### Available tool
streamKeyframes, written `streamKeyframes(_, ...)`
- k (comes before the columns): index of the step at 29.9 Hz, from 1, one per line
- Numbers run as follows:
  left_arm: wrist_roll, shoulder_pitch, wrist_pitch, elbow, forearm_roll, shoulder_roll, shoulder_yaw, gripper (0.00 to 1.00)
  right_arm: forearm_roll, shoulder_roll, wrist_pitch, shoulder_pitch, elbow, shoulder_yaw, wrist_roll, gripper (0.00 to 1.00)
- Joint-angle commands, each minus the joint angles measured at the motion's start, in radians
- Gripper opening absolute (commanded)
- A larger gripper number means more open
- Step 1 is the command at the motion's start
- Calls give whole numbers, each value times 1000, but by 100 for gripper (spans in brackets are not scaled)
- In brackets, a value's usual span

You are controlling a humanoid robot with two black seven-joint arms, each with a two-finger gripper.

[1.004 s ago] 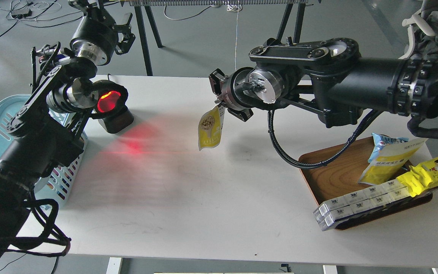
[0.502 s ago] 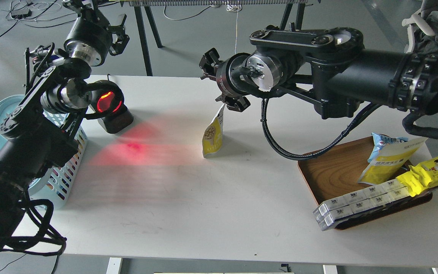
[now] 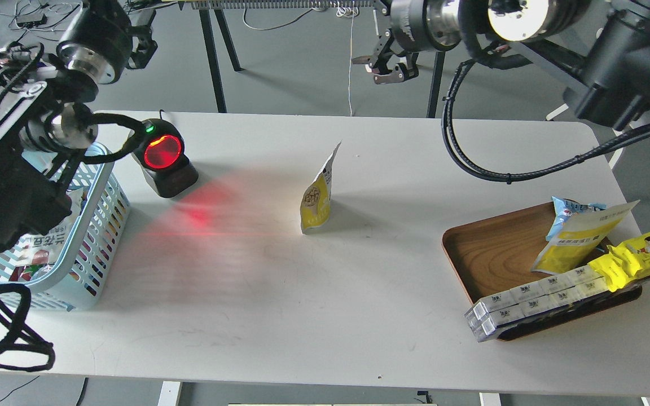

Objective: Scan snack and place in basket
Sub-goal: 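Retract the right gripper and move the left gripper toward the packet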

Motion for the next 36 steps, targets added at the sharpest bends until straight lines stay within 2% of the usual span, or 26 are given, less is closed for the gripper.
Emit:
streamKeyframes(1, 7, -88, -3, -85, 34, 125, 123, 100, -1, -78, 100, -152, 0, 165, 56, 96)
streamKeyframes(8, 76, -113, -28, -466, 162, 431, 234, 100, -1, -127, 237, -422, -20, 483, 129, 96)
streamKeyframes(13, 125, -106, -105, -715, 294, 648, 232, 100, -1, -132, 283, -537, -43, 651, 139, 96)
streamKeyframes(15, 130, -111, -160, -775, 334, 702, 232, 100, -1, -132, 309, -556, -80, 679, 139, 96)
streamKeyframes(19, 142, -113, -376, -843, 426, 760, 232, 100, 1, -129, 335, -559, -176, 684, 139, 96)
streamKeyframes(21, 153, -111, -446, -857, 513, 751, 232, 100, -1, -129, 338, -559, -207, 684, 139, 96)
streamKeyframes(24, 161, -102, -446, -873, 673, 694, 238, 100, -1, -130, 340, -562, -256, 682, 139, 96)
streamKeyframes(26, 188, -102, -446, -877, 773, 607, 263, 100, -1, -130, 341, -562, -302, 679, 139, 96)
streamKeyframes(30, 311, -102, -446, -878, 972, 448, 342, 100, -1, -133, 341, -585, -324, 675, 139, 96)
streamKeyframes(36, 477, -109, -446, -883, 1080, 266, 458, 100, -1, -152, 341, -613, -324, 672, 139, 96)
